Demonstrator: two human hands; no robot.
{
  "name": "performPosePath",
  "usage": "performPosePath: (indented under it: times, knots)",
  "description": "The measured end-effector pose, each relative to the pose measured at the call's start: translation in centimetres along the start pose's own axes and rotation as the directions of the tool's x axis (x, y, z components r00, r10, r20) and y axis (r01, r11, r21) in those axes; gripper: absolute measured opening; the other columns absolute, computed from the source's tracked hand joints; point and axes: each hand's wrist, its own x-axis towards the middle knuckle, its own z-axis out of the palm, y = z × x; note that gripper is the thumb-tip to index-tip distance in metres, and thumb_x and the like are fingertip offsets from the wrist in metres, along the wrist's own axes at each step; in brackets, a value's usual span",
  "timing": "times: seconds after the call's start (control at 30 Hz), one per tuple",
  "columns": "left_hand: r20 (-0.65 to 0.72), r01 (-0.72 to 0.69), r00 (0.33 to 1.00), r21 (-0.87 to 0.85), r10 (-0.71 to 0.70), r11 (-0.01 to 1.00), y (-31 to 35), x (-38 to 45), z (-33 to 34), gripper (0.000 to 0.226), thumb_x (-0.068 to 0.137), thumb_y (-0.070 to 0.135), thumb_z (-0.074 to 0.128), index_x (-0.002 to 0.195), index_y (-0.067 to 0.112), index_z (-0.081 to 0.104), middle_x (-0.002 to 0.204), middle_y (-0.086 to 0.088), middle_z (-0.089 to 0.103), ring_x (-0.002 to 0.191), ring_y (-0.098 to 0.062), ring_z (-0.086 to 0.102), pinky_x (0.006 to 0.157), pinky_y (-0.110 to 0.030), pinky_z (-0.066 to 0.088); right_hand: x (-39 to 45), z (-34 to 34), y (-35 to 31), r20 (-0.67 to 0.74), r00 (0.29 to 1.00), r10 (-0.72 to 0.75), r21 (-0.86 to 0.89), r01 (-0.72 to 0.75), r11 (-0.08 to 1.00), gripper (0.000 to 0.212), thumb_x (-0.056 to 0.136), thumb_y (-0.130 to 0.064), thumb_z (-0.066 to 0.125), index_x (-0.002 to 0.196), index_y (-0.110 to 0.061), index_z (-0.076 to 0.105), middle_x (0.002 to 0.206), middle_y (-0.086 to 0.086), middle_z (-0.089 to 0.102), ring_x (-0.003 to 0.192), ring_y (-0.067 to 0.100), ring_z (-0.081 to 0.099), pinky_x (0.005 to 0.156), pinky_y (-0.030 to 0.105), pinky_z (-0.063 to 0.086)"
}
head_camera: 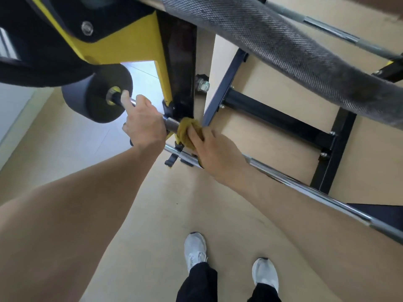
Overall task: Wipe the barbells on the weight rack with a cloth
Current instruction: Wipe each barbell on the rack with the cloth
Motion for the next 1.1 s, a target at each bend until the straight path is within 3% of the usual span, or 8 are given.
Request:
performPosePath:
  times: [0.17, 0.33, 0.43, 0.67, 0.73, 0.9, 0.97, 1.1]
  knots:
    - [0.011, 0.029, 1.0, -0.085, -0.029, 0.996, -0.3, 0.4, 0.2, 0.03, 0.104, 0.014, 0.045, 0.132, 0.005, 0.051, 0.151, -0.011, 0.038, 0.112, -0.032, 0.06, 0.092, -0.048, 0.053, -7.1, 0.1, 4.7, 0.068, 0.998, -0.017, -0.018, 0.018, 1.0, 0.088, 0.072, -0.003, 0.07, 0.146, -0.028, 0.031, 0.103, 0.015, 0.053, 0.066, 0.025, 0.043, 0.055, 0.035, 0.034]
    - [-0.001, 0.017, 1.0, -0.009, -0.017, 1.0, -0.1, 0.3, 0.2, 0.026, 0.106, 0.021, 0.04, 0.123, 0.008, 0.054, 0.158, -0.009, 0.03, 0.112, -0.029, 0.061, 0.094, -0.044, 0.053, 2.1, -0.9, -0.5, 0.114, 0.992, -0.053, -0.002, 0.053, 0.999, 0.079, 0.095, -0.016, 0.053, 0.157, -0.024, 0.006, 0.136, 0.019, 0.04, 0.092, 0.031, 0.06, 0.064, 0.036, 0.047]
    - [-0.017, 0.044, 0.999, -0.021, -0.044, 0.999, -0.1, 0.5, 0.1, 0.028, 0.107, 0.024, 0.038, 0.122, 0.009, 0.055, 0.158, -0.006, 0.03, 0.104, -0.027, 0.063, 0.095, -0.039, 0.052, 4.3, -0.5, -2.0, 0.067, 0.998, -0.001, 0.047, -0.003, 0.999, 0.082, 0.094, -0.023, 0.06, 0.158, -0.02, 0.007, 0.127, 0.017, 0.048, 0.096, 0.03, 0.06, 0.075, 0.038, 0.056]
    - [0.005, 0.041, 0.999, -0.062, -0.041, 0.997, -0.1, 0.4, -0.2, 0.027, 0.106, 0.025, 0.04, 0.121, 0.009, 0.057, 0.16, -0.006, 0.026, 0.104, -0.022, 0.063, 0.087, -0.027, 0.051, -8.1, 0.4, 4.9, 0.01, 0.999, -0.051, -0.062, 0.052, 0.997, 0.08, 0.066, 0.0, 0.057, 0.14, -0.021, 0.035, 0.102, 0.017, 0.058, 0.066, 0.029, 0.051, 0.052, 0.038, 0.044]
    - [-0.005, 0.032, 0.999, -0.055, -0.032, 0.998, -0.2, 0.5, -0.1, 0.027, 0.106, 0.025, 0.04, 0.12, 0.009, 0.057, 0.16, -0.006, 0.026, 0.101, -0.022, 0.064, 0.083, -0.027, 0.052, -7.3, -0.3, 4.8, 0.083, 0.996, -0.038, -0.067, 0.044, 0.997, 0.082, 0.064, 0.001, 0.062, 0.138, -0.02, 0.034, 0.095, 0.016, 0.056, 0.063, 0.028, 0.051, 0.047, 0.035, 0.04]
    - [-0.036, 0.031, 0.999, -0.042, -0.033, 0.999, -0.3, 0.3, 0.3, 0.03, 0.107, 0.027, 0.036, 0.115, 0.009, 0.059, 0.159, -0.005, 0.03, 0.096, -0.022, 0.062, 0.079, -0.028, 0.046, 2.6, -1.2, -1.3, 0.141, 0.99, -0.027, 0.007, 0.026, 1.0, 0.084, 0.093, -0.016, 0.054, 0.157, -0.017, -0.001, 0.132, 0.022, 0.043, 0.105, 0.036, 0.057, 0.072, 0.038, 0.05]
    - [-0.043, 0.038, 0.998, -0.041, -0.039, 0.998, -0.3, 0.4, 0.2, 0.031, 0.107, 0.027, 0.036, 0.115, 0.008, 0.059, 0.158, -0.005, 0.031, 0.099, -0.025, 0.063, 0.081, -0.028, 0.045, 4.0, -1.2, -2.1, 0.107, 0.994, 0.009, 0.041, -0.014, 0.999, 0.082, 0.095, -0.022, 0.055, 0.158, -0.019, 0.003, 0.133, 0.02, 0.044, 0.109, 0.035, 0.056, 0.078, 0.04, 0.052]
    - [-0.042, 0.032, 0.998, -0.062, -0.035, 0.998, -0.2, 0.4, 0.1, 0.029, 0.107, 0.026, 0.037, 0.116, 0.008, 0.059, 0.158, -0.005, 0.03, 0.1, -0.021, 0.062, 0.082, -0.024, 0.044, -2.4, -0.2, 1.7, 0.049, 0.996, -0.077, 0.007, 0.077, 0.997, 0.091, 0.078, -0.007, 0.068, 0.156, -0.026, 0.027, 0.118, 0.02, 0.054, 0.079, 0.03, 0.055, 0.058, 0.035, 0.04]
